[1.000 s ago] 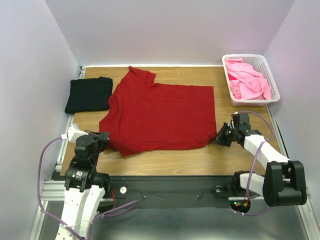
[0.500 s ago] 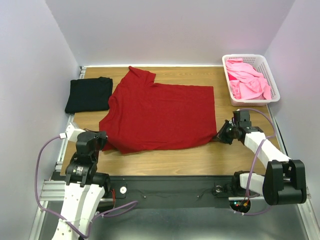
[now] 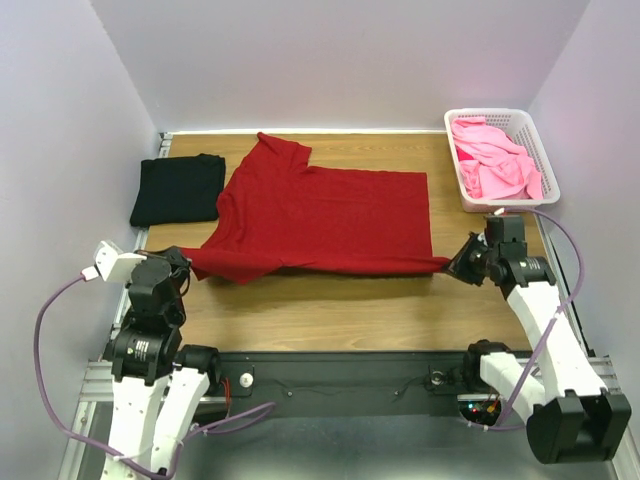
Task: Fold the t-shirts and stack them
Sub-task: Fold the tshirt
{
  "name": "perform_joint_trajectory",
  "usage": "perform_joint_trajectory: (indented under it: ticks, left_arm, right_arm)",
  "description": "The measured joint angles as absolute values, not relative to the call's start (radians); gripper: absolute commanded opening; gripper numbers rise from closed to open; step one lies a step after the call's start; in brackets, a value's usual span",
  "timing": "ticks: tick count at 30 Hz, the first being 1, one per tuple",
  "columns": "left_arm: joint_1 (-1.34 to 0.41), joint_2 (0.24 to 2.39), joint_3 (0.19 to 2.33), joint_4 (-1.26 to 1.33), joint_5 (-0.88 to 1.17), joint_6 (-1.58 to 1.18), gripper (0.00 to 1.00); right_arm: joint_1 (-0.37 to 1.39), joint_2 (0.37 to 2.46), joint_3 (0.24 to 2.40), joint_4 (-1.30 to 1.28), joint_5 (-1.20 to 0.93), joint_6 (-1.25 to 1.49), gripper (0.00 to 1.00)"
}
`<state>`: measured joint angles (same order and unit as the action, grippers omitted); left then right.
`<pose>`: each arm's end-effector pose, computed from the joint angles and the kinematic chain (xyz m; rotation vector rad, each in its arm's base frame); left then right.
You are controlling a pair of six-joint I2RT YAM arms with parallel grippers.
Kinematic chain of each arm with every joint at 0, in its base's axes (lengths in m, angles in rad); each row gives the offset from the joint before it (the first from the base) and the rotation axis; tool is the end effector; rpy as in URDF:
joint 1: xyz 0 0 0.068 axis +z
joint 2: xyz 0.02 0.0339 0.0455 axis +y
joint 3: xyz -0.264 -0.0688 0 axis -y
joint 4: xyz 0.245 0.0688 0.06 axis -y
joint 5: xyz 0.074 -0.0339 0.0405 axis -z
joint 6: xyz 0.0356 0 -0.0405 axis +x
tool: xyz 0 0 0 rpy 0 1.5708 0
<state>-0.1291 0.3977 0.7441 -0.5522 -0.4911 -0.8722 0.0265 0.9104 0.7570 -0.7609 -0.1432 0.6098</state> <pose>0.0913 0.0051 0.3338 -0.9541 1.4803 -0.2939 0.1758 0.0097 0.2573 0.6673 2.4373 0.4412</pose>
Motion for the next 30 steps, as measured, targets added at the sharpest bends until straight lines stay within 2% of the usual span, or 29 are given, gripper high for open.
perform_joint_trajectory:
  ticks: [9,14,22,30]
  left_arm:
    - [-0.129,0.266,0.749,-0.672,-0.503,-0.903,0.00]
    - [-0.129,0.239,0.749,-0.709,-0.500,-0.914,0.00]
    - [-0.129,0.282,0.738,-0.697,-0.488,-0.904,0.00]
    - [-0.129,0.492,0.693,-0.533,-0.472,-0.818,0.00]
  right_arm:
    - [0.027,0.762,0.737,-0.987,-0.208,0.662,0.01]
    - [0.027,0.755,0.709,-1.040,-0.225,0.669,0.01]
    - [0.027,0.858,0.725,-1.048,-0.201,0.655,0.01]
    - [0.027,1.033,0.804,-0.972,-0.166,0.614,0.01]
